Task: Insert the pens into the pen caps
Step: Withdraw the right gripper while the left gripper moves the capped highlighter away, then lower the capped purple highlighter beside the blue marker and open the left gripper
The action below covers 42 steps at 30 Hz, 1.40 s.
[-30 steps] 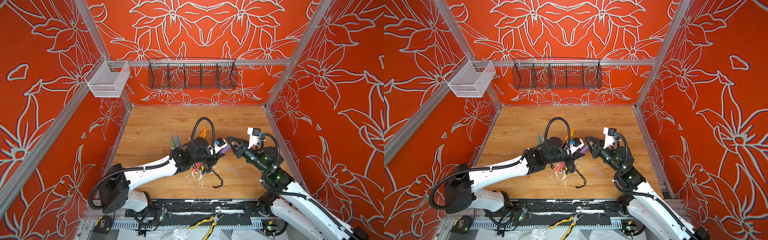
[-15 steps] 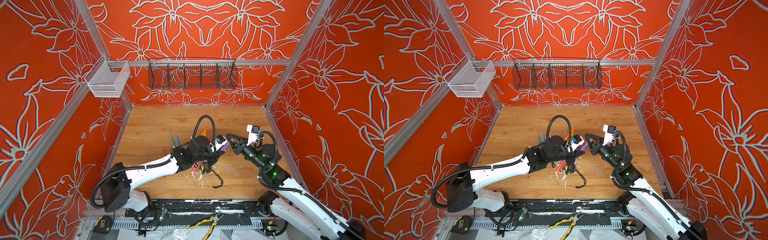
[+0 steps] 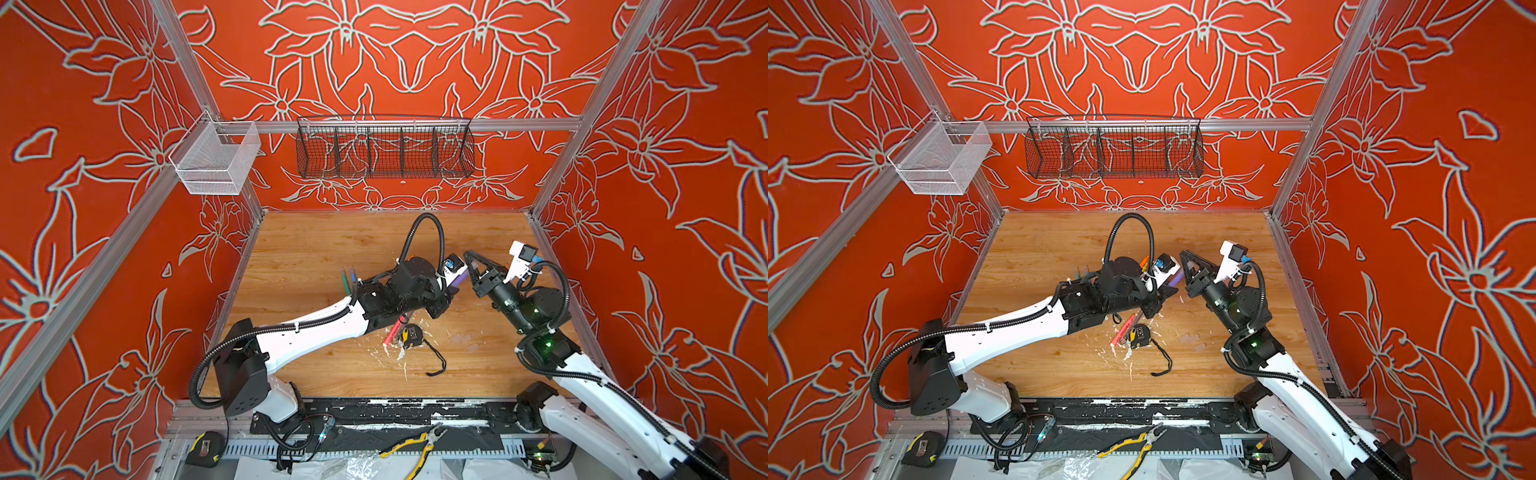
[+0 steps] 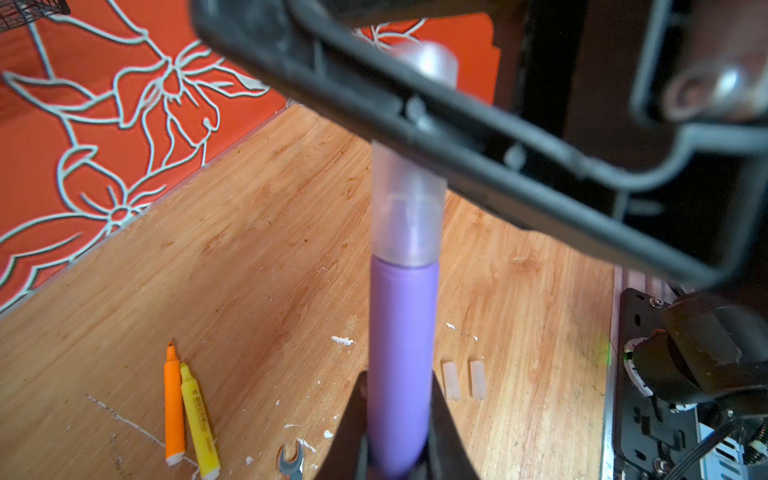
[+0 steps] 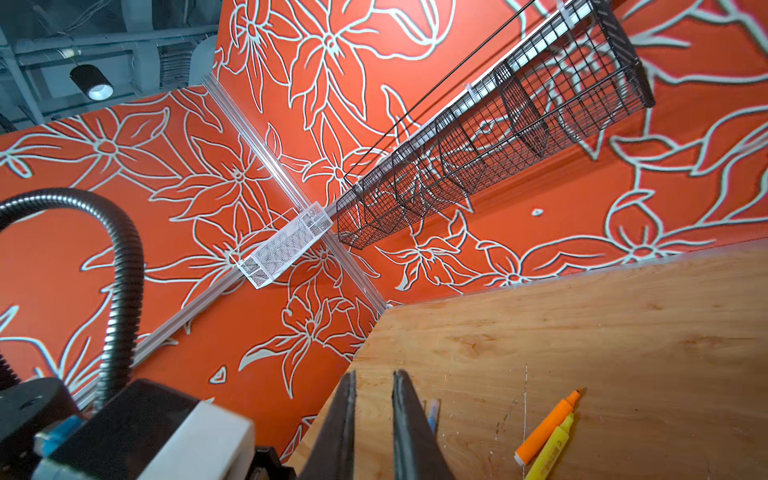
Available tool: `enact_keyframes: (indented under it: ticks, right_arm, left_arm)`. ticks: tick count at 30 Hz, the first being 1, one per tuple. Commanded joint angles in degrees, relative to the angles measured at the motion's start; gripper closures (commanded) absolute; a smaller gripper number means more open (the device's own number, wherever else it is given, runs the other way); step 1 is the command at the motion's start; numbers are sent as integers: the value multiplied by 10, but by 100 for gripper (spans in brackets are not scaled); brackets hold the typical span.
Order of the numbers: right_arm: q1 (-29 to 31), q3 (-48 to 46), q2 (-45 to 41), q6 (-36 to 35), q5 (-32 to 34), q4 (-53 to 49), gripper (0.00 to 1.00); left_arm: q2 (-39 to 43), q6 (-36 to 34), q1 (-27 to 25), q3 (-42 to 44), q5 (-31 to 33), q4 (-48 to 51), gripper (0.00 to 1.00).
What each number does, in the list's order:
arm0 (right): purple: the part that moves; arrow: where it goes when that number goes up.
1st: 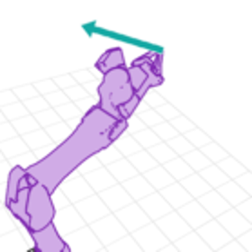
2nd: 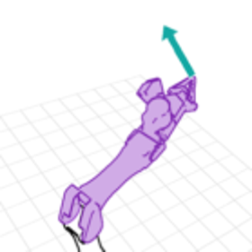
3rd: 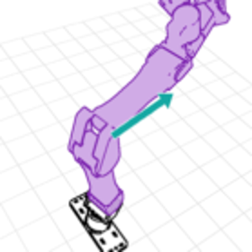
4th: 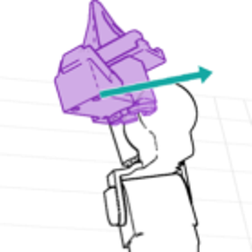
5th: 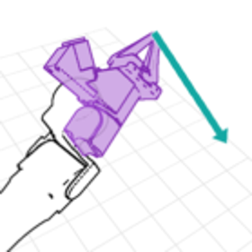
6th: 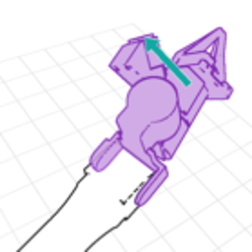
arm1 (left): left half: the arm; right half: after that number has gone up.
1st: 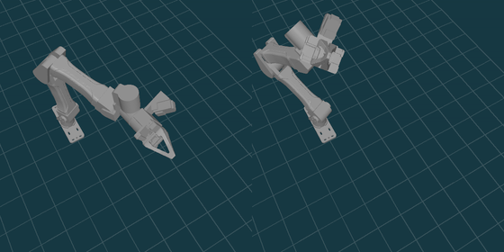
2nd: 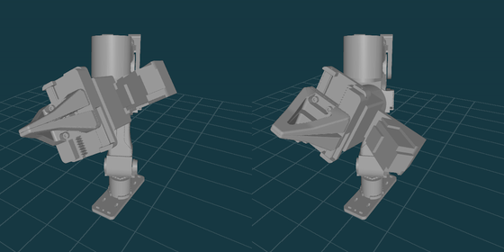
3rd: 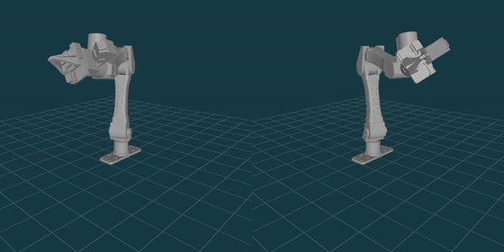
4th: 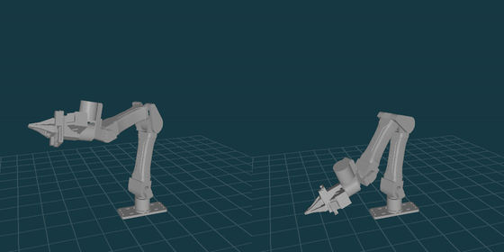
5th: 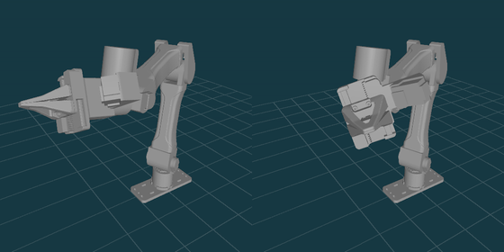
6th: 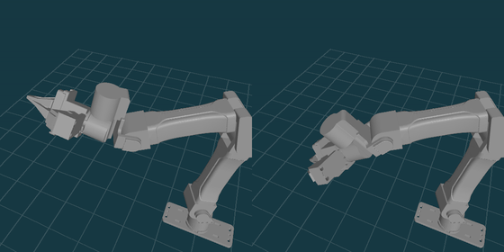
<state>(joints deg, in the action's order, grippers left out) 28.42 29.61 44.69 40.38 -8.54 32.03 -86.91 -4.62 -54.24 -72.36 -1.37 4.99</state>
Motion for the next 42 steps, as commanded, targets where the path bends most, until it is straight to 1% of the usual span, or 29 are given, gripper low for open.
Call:
enact_keyframes:
  ticks: [1, 5, 8, 14, 16, 20, 22, 25, 28, 31, 34, 35, 37, 39, 41, 42]
  right_arm:
    - [23, -15, 21, 20, -109, -55, 100]
    - [26, -18, 32, 25, -110, -45, 100]
    - [32, -21, 43, 28, -109, -34, 100]
    - [53, -24, 62, 27, -95, -22, 100]
    - [62, -23, 70, 26, -91, -21, 100]
    - [80, -24, 84, 27, -79, -13, 100]
    - [88, -25, 89, 25, -73, -10, 100]
    - [92, -20, 88, 22, -66, -20, 100]
    - [92, -18, 73, 22, -45, -41, 100]
    - [91, -22, 48, 15, -14, -66, 79]
    - [91, -18, 18, 1, 25, -111, 48]
    - [91, -15, 6, -5, 38, -126, 41]
    - [90, -11, -18, -14, 70, -161, 29]
    - [90, 7, -43, -23, 111, -232, 21]
    - [89, 29, -67, -32, 161, -320, 12]
    - [89, 35, -75, -37, 176, -349, 3]
  left_arm:
    - [1, 46, 38, -70, 68, -137, 100]
    - [-7, 69, 68, -103, 63, -129, 100]
    - [-14, 88, 90, -120, 48, -132, 100]
    - [-28, 102, 116, -153, 44, -137, 100]
    - [-31, 98, 122, -166, 48, -136, 100]
    - [-30, 92, 133, -190, 77, -140, 100]
    - [-26, 91, 139, -194, 86, -151, 100]
    - [-11, 84, 143, -186, 82, -155, 100]
    - [16, 81, 143, -141, 67, -157, 100]
    - [55, 81, 143, -48, 44, -172, 100]
    - [95, 101, 143, 55, 54, -166, 100]
    - [105, 114, 143, 84, 58, -154, 100]
    - [113, 141, 143, 128, 69, -123, 100]
    - [110, 171, 143, 156, 96, -83, 100]
    - [97, 209, 144, 180, 141, -45, 100]
    - [90, 226, 145, 187, 157, -33, 100]
